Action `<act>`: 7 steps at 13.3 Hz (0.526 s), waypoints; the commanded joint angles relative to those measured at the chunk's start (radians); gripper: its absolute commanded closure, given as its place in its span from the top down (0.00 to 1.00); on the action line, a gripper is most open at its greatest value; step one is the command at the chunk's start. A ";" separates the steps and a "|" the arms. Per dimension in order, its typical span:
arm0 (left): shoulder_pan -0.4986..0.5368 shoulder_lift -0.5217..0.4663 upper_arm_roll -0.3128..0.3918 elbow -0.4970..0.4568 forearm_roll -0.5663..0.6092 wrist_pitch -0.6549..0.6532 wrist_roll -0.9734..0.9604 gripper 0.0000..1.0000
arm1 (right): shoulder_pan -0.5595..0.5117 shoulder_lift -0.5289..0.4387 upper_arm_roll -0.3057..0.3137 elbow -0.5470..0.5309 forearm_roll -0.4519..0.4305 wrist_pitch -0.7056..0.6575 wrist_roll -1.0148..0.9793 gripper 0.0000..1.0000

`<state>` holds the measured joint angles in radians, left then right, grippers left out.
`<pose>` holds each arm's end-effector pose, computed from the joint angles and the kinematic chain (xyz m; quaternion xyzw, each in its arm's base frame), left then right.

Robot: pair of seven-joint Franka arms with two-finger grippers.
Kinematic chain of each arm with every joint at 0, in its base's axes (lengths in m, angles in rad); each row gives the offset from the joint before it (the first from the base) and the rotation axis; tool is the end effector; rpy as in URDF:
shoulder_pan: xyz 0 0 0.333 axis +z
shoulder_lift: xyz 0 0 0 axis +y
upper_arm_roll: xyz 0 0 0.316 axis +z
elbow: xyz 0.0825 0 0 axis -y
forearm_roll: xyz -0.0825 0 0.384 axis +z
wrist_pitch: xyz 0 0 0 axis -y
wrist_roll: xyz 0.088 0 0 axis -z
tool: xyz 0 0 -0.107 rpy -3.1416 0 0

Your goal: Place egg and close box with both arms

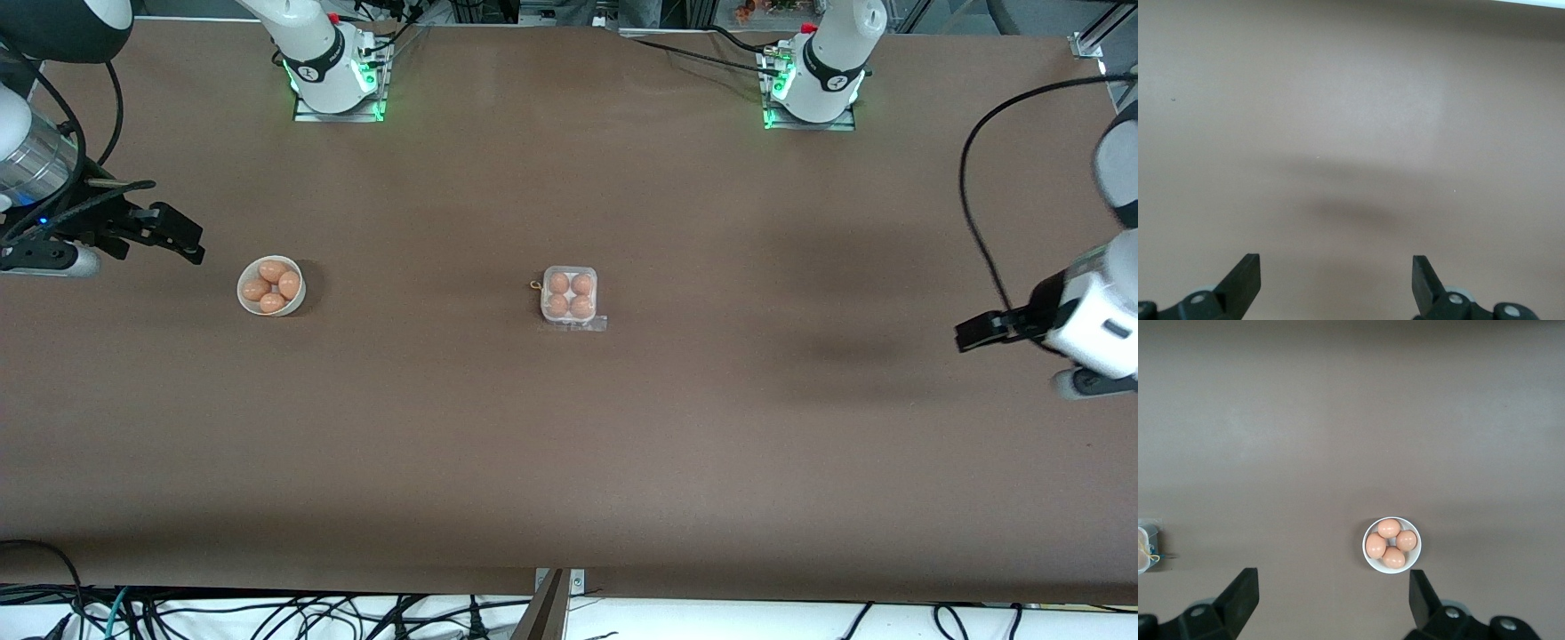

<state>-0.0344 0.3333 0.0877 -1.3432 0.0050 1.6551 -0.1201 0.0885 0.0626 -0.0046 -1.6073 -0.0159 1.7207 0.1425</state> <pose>0.6568 0.0265 0.5380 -0.9963 -0.0841 0.0095 0.0172 0.5838 0.0477 0.5849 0.9992 -0.0283 0.0261 0.0051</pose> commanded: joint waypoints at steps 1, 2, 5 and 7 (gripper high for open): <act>0.051 -0.123 -0.014 -0.120 -0.054 0.002 0.068 1.00 | -0.012 -0.001 0.011 0.004 -0.006 0.003 -0.012 1.00; 0.051 -0.152 -0.014 -0.160 -0.054 0.002 0.077 1.00 | -0.012 -0.001 0.011 0.004 -0.006 0.003 -0.012 1.00; 0.050 -0.207 -0.014 -0.260 -0.053 0.006 0.082 1.00 | -0.012 -0.001 0.011 0.004 -0.006 0.003 -0.012 1.00; 0.041 -0.218 -0.016 -0.286 -0.054 0.017 0.082 1.00 | -0.012 -0.001 0.011 0.004 -0.006 0.003 -0.014 1.00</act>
<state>0.0115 0.1610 0.0764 -1.5608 -0.0333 1.6472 -0.0607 0.0885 0.0627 -0.0046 -1.6074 -0.0159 1.7210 0.1425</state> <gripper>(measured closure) 0.000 0.000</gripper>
